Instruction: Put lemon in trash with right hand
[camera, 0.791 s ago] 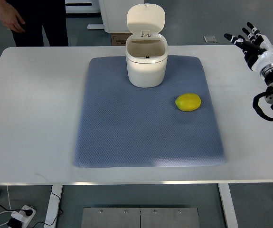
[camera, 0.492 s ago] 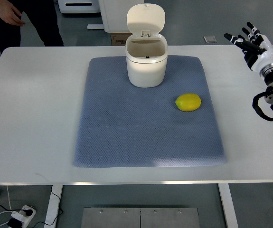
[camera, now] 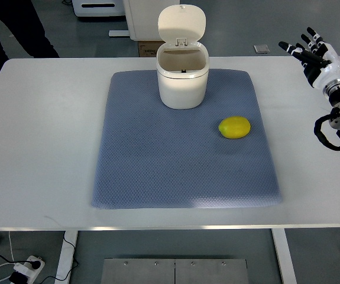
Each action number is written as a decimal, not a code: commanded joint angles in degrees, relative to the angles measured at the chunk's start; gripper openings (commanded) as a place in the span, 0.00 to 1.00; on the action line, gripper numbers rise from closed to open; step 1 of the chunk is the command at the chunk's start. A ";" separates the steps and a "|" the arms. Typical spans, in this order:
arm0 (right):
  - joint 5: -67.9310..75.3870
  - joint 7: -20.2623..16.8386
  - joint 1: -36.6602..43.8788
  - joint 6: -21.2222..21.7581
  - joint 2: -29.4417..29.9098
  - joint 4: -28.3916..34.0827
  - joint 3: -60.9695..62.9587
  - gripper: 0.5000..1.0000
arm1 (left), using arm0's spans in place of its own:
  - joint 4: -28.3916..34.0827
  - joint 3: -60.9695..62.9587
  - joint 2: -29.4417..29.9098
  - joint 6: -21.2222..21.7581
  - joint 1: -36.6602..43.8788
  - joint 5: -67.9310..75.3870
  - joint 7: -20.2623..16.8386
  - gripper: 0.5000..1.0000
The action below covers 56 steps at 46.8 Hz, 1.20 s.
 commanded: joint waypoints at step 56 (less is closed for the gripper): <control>-0.79 0.01 -0.87 0.00 -0.09 0.00 -0.88 1.00 | 0.00 0.00 0.00 0.02 0.05 -0.02 0.00 1.00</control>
